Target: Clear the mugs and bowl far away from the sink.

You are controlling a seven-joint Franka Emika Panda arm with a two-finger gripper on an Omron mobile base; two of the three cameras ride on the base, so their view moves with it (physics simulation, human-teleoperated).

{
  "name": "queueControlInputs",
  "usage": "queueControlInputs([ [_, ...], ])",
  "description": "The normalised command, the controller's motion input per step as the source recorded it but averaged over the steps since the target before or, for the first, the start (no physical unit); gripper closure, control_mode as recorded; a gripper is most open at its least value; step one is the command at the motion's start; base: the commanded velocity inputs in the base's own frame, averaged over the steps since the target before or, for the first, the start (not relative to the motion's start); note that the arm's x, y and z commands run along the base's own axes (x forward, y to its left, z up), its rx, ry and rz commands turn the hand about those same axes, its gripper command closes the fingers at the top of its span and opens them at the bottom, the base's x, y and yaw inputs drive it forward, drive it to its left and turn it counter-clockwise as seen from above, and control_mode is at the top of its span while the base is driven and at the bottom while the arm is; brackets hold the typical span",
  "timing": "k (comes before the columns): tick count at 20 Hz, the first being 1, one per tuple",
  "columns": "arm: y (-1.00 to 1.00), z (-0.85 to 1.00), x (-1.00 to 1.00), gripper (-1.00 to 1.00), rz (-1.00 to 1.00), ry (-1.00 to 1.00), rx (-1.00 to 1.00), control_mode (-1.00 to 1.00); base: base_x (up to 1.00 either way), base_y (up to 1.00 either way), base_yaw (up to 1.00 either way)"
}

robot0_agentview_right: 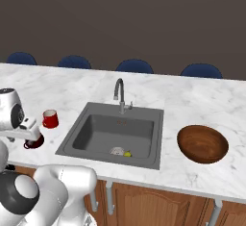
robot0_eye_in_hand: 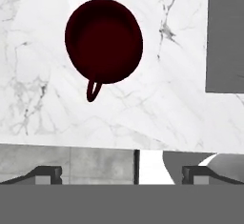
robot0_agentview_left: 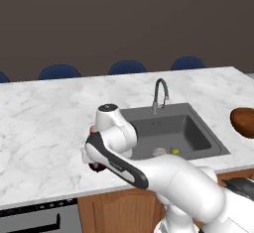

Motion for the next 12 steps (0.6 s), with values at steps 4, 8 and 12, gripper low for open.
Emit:
queueControlInputs([
  [4,0.06,-0.1,0.16,-1.0,-0.02,0.0,0.0,-1.0,0.0,0.0,0.0],
  [8,0.11,-0.18,0.14,-1.0,-0.06,0.0,0.0,-1.0,0.0,0.0,0.0],
  [12,0.13,-0.22,0.15,-1.0,-0.08,0.0,0.0,-1.0,0.0,0.0,0.0],
])
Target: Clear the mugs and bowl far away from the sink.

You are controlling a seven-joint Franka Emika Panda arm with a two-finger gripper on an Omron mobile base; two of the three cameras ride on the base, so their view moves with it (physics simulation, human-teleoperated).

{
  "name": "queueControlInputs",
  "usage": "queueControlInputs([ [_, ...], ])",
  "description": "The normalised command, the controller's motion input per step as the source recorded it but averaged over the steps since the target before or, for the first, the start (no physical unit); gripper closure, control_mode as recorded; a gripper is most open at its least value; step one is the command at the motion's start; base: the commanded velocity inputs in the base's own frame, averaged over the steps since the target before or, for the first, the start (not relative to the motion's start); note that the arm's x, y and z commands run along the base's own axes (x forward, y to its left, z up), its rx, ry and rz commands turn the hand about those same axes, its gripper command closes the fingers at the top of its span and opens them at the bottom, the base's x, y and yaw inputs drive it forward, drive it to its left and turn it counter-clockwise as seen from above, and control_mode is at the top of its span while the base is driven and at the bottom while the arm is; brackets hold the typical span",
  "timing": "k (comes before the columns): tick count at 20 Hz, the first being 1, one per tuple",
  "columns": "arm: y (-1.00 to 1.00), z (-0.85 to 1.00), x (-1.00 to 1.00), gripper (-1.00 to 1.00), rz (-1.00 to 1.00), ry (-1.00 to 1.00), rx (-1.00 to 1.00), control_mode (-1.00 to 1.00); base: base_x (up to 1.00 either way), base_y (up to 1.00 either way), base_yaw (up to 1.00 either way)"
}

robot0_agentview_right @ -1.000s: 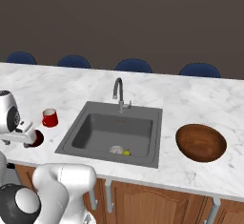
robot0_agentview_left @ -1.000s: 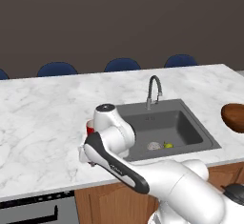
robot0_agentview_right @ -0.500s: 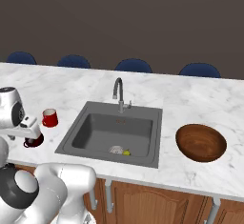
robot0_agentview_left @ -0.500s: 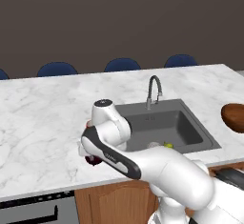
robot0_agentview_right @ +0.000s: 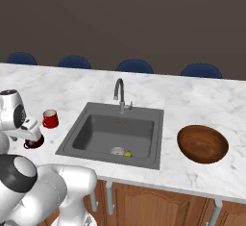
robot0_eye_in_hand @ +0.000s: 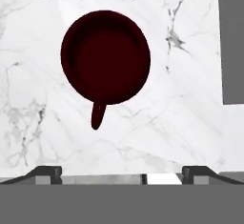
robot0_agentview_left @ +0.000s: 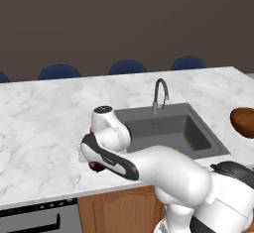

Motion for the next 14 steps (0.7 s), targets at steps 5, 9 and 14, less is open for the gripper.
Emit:
queueControlInputs([
  [5,0.06,-0.21,0.1,-1.0,-0.08,0.0,0.0,-1.0,0.0,0.0,0.0],
  [9,0.09,-0.17,0.08,-1.0,-0.04,0.0,0.0,-1.0,0.0,0.0,0.0],
  [14,0.1,-0.16,0.06,-1.0,0.0,0.0,0.0,-1.0,0.0,0.0,0.0],
])
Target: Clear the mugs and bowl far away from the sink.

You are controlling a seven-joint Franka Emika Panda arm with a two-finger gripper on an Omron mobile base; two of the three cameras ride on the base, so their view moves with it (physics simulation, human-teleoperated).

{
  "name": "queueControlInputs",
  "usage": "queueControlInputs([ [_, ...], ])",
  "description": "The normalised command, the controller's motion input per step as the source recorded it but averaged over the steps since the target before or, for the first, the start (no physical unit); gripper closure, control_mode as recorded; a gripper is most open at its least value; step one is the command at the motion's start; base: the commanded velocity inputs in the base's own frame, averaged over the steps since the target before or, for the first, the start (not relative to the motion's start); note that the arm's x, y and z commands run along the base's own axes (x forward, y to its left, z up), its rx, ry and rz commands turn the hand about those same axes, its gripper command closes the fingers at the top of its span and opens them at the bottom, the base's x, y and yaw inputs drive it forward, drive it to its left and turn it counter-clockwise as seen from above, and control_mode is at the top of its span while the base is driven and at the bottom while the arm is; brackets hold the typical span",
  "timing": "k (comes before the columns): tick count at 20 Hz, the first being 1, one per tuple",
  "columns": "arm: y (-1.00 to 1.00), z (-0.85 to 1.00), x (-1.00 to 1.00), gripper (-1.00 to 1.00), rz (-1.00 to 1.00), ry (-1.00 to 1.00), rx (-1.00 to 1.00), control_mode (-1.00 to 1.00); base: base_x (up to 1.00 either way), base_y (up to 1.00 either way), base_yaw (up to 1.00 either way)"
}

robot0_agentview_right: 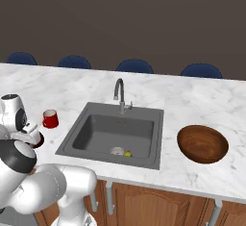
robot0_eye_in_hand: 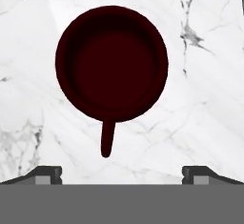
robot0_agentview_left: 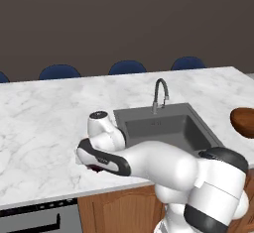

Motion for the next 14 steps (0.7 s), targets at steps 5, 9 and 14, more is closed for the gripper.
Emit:
queueControlInputs([
  [5,0.04,-0.16,0.02,-1.0,0.0,0.0,0.0,-1.0,0.0,0.0,0.0],
  [9,0.0,-0.15,0.03,-1.0,0.0,0.0,0.0,-1.0,0.0,0.0,0.0],
  [14,0.03,-0.15,0.01,-1.0,0.0,0.0,0.0,-1.0,0.0,0.0,0.0],
])
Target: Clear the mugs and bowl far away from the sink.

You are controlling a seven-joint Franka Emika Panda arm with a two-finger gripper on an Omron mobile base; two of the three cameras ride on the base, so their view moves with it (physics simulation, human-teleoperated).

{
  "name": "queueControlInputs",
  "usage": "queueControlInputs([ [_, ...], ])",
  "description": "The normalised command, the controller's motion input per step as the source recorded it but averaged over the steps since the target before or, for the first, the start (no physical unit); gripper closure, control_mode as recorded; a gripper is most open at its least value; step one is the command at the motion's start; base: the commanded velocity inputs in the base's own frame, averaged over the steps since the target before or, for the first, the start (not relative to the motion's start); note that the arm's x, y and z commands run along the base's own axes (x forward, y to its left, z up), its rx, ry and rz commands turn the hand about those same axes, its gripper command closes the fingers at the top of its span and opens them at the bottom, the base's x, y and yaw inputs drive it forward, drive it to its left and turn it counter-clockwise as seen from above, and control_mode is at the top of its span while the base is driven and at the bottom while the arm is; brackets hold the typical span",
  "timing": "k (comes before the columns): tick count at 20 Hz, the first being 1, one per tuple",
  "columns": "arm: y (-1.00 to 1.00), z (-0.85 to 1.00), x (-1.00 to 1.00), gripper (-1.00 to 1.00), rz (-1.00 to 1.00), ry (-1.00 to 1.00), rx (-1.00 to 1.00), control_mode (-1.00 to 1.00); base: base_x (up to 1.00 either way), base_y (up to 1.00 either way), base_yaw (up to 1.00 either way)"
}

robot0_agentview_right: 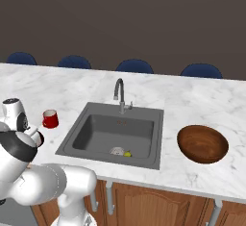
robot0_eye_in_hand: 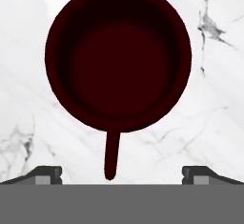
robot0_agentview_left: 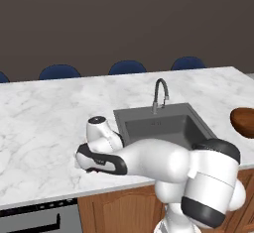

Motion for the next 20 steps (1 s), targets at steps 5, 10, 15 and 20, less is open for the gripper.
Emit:
queueControlInputs([
  [5,0.06,-0.11,0.03,-1.0,0.0,0.0,0.0,-1.0,0.0,0.0,0.0],
  [10,0.04,-0.04,0.09,-1.0,0.0,0.0,0.0,-1.0,0.0,0.0,0.0],
  [15,0.03,0.0,0.16,-1.0,0.0,0.0,0.0,-1.0,0.0,0.0,0.0],
  [20,0.04,-0.02,0.15,-1.0,0.0,0.0,0.0,-1.0,0.0,0.0,0.0],
])
